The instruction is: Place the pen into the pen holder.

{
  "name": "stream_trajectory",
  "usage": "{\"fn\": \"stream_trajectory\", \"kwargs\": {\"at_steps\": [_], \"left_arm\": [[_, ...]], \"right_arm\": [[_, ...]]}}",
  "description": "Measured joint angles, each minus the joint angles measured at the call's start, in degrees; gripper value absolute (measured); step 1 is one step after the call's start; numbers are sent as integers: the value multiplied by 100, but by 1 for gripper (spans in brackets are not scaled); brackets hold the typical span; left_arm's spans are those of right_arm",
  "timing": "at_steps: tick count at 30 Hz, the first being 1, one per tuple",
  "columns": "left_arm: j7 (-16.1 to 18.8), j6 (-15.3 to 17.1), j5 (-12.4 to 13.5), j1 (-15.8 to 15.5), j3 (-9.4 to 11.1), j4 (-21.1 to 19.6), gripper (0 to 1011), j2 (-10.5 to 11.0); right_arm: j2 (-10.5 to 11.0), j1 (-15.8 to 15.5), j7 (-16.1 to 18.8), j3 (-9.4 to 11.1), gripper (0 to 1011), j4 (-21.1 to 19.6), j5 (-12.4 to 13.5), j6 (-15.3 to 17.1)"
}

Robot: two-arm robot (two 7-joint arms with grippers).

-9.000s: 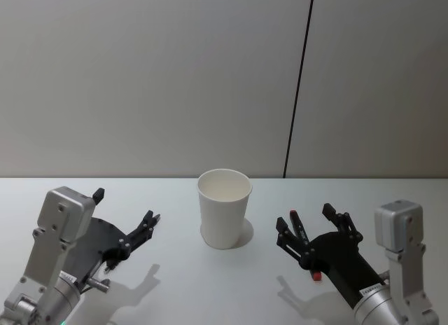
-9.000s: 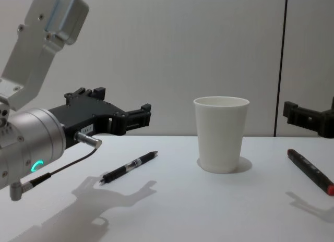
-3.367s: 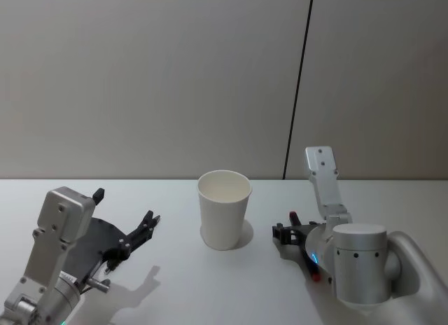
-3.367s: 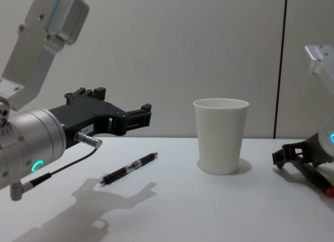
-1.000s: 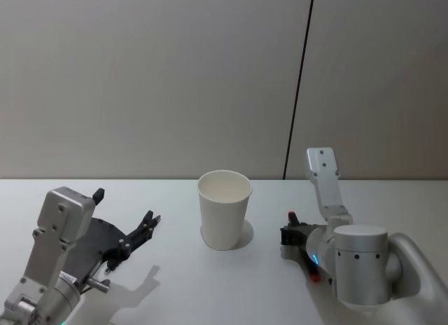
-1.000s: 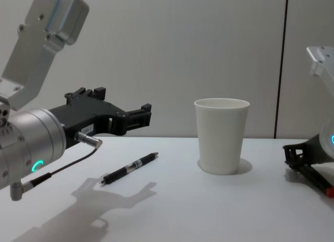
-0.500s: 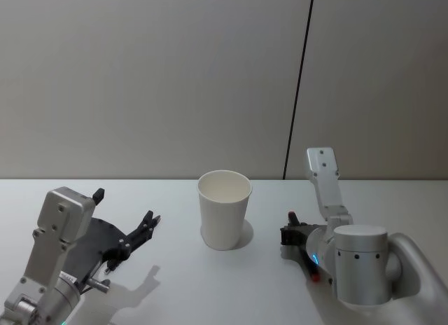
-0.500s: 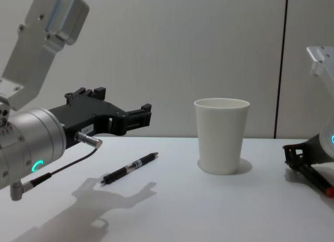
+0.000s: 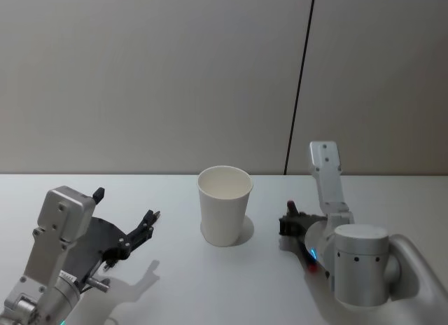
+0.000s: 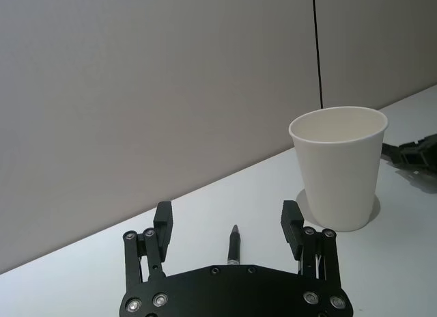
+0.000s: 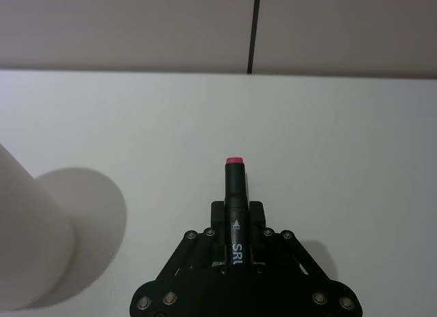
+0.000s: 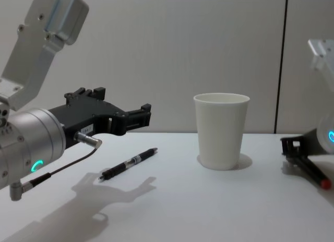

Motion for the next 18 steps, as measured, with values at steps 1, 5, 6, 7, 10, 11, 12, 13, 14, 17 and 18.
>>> {"fn": "stream_trajectory", "kwargs": {"at_steps": [1,5,6,7,10,11,12,13,14,17,18], "left_arm": [[0,0,0,0,0,0,1000,0],[0,0,0,0,0,0,1000,0],[0,0,0,0,0,0,1000,0],[0,0,1,0,0,0,1000,0],[0,0,0,0,0,0,1000,0],[0,0,0,0,0,0,1000,0],[0,0,0,0,0,0,1000,0],[0,0,0,0,0,0,1000,0],[0,0,0,0,0,0,1000,1],[0,0,0,0,0,0,1000,0],[0,0,0,0,0,0,1000,0]], "right_arm": [[-10,1,2,11,205,-16,-8,-90],[-39,12,6,42,205,-57,-28,-349],[-45,16,7,50,205,-63,-32,-396],[-58,23,10,60,205,-76,-40,-513],[-85,45,15,89,205,-104,-56,-733],[-92,52,15,98,205,-110,-58,-786],[-96,56,16,102,205,-114,-62,-834],[-109,72,18,119,205,-128,-72,-935],[-114,78,19,126,205,-135,-77,-1004],[-138,112,22,153,205,-156,-98,-1213],[-143,120,23,161,205,-165,-102,-1263]]}}
